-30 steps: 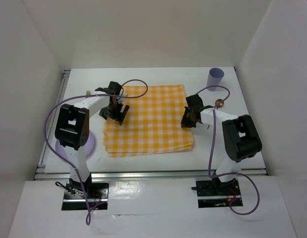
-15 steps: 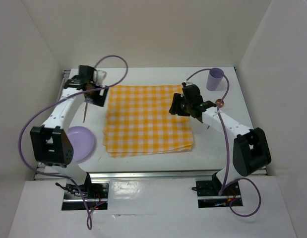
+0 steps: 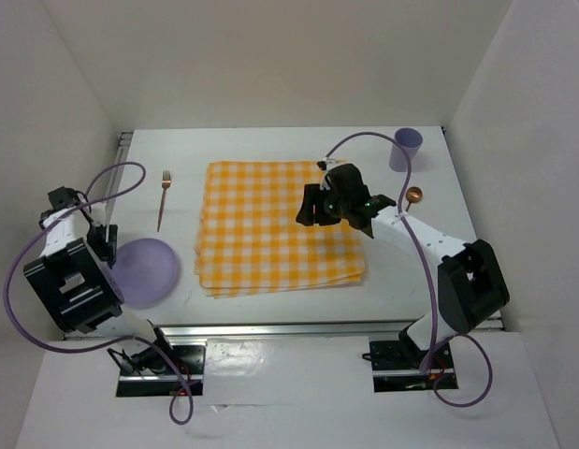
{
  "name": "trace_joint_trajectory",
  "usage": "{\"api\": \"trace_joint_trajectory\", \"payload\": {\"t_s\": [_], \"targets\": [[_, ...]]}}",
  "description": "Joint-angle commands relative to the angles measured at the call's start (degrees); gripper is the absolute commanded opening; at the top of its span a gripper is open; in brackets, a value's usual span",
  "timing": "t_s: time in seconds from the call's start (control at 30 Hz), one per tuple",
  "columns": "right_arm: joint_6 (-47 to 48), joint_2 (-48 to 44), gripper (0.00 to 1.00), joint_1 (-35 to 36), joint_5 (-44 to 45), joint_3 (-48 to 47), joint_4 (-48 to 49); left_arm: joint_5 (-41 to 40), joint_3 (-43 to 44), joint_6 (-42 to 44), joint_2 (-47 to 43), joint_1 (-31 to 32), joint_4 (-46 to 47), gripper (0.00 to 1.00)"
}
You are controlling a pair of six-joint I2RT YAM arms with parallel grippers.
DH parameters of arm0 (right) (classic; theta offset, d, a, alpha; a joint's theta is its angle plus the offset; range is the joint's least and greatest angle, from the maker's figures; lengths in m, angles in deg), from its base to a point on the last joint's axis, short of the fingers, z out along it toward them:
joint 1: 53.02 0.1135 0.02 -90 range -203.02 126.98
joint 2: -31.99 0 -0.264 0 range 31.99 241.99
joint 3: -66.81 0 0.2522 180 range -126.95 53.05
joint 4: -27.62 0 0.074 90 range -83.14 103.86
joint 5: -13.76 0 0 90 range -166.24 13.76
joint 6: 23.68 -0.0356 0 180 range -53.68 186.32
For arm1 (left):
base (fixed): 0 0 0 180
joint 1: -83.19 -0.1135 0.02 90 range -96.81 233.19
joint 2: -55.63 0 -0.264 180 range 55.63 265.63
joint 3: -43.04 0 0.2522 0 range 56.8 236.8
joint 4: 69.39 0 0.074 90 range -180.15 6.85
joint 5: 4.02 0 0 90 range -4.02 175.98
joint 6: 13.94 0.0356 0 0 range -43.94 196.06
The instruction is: Set the dinner table for one person
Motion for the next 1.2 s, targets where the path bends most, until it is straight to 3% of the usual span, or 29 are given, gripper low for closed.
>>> {"api": "trace_joint_trajectory", "payload": {"t_s": [0.0, 0.5, 0.53, 0.63, 0.9, 1.17], "targets": [[0.90, -0.56, 0.61, 1.66, -0.78, 0.83, 3.17, 4.35, 0.17, 2.72, 1.73, -3.02, 2.07, 0.80], [2.49, -2.23, 0.61, 2.19, 4.40, -1.01, 0.27, 12.62, 1.65, 6.23, 13.60, -7.42, -1.44, 0.44], [2.49, -2.23, 0.61, 2.19, 5.02, -1.01, 0.27, 13.14, 1.66, 6.23, 14.38, -7.42, -1.44, 0.39], [3.01, -2.23, 0.61, 2.19, 5.64, -1.54, -0.34, 13.15, 2.89, 4.92, 16.50, -7.42, -2.14, 0.02], [3.54, -3.37, 0.61, 2.19, 7.57, -1.54, -1.57, 19.21, 7.98, 4.30, 17.29, -9.18, -6.79, 0.00], [3.54, -3.37, 0.61, 2.19, 8.63, -1.54, -2.10, 32.74, 16.68, 8.42, 15.54, -9.18, -17.08, 0.00]]}}
